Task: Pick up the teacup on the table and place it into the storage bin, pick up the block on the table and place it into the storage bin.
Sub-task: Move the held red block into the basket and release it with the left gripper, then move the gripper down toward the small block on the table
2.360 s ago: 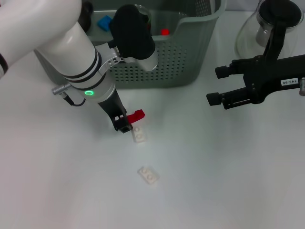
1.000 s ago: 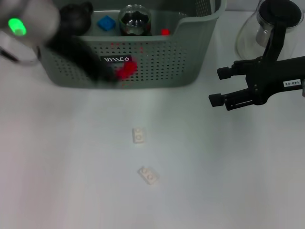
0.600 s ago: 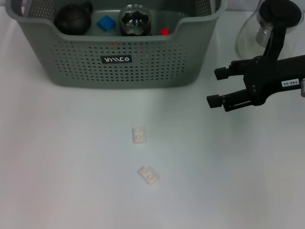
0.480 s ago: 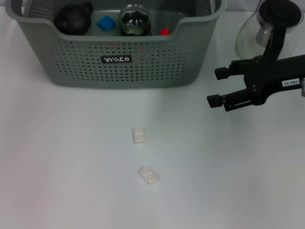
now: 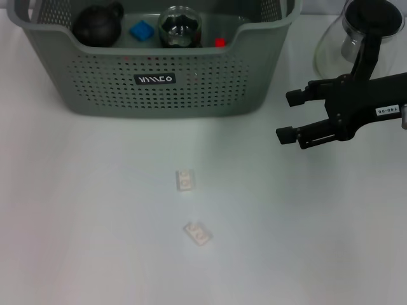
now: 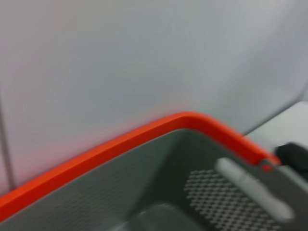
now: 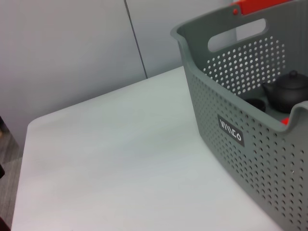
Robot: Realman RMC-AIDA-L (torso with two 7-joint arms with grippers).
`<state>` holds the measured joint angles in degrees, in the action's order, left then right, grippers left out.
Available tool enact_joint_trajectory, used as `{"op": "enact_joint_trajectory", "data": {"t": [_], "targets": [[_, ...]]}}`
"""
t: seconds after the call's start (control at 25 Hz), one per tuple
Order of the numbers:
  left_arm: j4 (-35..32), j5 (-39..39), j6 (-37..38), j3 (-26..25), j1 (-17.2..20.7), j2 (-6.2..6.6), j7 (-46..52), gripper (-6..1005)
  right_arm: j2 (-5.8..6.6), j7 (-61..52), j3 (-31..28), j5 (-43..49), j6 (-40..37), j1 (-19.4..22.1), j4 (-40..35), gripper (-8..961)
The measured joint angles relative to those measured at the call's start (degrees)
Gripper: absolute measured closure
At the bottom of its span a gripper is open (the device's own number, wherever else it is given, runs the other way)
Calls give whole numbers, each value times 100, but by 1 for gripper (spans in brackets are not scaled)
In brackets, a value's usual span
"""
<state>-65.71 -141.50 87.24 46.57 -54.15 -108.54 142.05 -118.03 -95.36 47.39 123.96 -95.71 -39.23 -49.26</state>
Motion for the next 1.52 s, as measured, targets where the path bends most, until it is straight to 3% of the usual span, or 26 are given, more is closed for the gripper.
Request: {"op": "enact_joint_trajectory", "data": {"t": [0.12,0.32,0.44,0.56,0.68,0.88,1.12,1.4,1.52], "targets": [[-523,583,648,-247,231,-120,-221,495,0,1,8,2,-33,0,-6,26],[-1037,2193,2273,-545,925,-428,-1395,381,43,106,8,5,-190,14,-39,25],[-1087,2473,2775,-299,1446,-736,-2099,296,94,159,11,10,-228,20,-5,25],[-1114,2417,2769,129,1950,-994,-2629,178,124,224,71,15,-264,14,-1,25],[-1156,2227,2689,452,2335,-1170,-3007,92,122,258,219,16,-282,-31,1,25],[-1007,1366,2378,483,2569,-1242,-3082,47,-18,453,556,15,-109,-262,119,25],[-771,598,2097,472,2613,-1250,-3051,47,-221,477,1565,7,750,-774,605,25],[-712,-30,1845,472,2594,-1288,-2975,47,-289,581,2839,-433,2038,-1502,1735,25],[-698,-79,1780,475,2588,-1289,-2972,47,-294,592,3237,-689,2384,-1577,1874,25]]}}
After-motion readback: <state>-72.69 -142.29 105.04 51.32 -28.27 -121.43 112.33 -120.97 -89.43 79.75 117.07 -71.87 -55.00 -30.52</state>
